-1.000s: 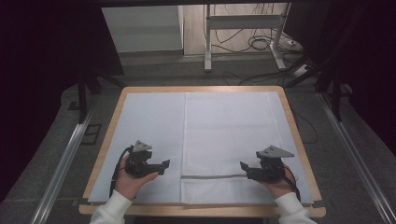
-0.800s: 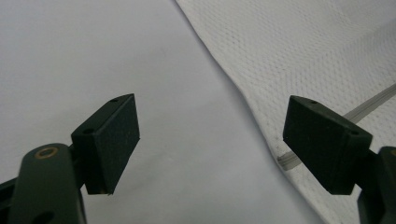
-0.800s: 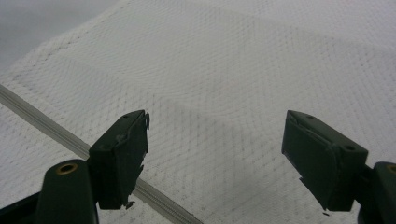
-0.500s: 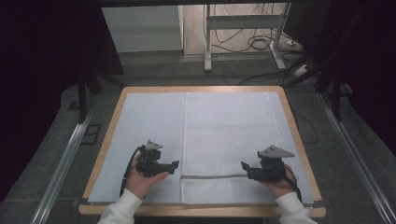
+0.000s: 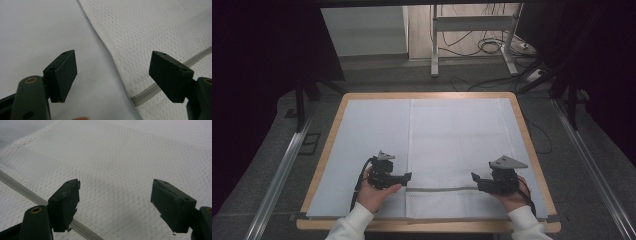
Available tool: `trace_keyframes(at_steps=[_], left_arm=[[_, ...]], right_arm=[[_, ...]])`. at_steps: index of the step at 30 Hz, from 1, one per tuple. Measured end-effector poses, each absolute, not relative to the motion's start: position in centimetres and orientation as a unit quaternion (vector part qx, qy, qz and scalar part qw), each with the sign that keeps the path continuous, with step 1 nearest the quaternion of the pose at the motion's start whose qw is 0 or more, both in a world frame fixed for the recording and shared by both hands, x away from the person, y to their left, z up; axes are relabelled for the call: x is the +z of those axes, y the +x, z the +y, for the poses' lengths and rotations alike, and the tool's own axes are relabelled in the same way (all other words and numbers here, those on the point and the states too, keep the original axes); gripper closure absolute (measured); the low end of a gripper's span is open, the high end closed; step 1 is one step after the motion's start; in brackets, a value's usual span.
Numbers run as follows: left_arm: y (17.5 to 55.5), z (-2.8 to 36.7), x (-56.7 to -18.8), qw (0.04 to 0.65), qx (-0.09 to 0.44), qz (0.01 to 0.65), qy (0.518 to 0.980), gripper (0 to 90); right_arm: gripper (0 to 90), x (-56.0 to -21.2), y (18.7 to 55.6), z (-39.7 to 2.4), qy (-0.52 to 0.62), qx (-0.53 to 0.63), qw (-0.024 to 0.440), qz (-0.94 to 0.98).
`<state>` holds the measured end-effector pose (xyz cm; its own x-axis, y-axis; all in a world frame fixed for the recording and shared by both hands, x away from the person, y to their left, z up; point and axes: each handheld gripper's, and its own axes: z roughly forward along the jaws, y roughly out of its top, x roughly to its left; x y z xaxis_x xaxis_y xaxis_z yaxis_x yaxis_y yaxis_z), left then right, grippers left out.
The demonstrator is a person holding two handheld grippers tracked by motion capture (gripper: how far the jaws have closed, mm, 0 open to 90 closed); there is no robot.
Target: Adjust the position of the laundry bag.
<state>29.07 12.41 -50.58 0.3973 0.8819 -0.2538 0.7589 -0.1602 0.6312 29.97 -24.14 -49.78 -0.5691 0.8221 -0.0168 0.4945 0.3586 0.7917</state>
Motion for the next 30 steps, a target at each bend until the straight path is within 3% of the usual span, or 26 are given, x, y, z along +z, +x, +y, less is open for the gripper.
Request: trace_keyframes(at_steps=[4, 30], left_arm=[[29.2, 12.0, -50.9, 0.353, 0.084, 0.543, 0.758, 23.3], [30.2, 10.6, -52.9, 0.361, 0.044, 0.554, 0.749, 49.5]], right_arm=[[22.3, -49.8, 30.0, -24.1, 0.413, 0.387, 0.212, 0.796], [21.9, -49.6, 30.1, -24.4, 0.418, 0.385, 0.220, 0.793]])
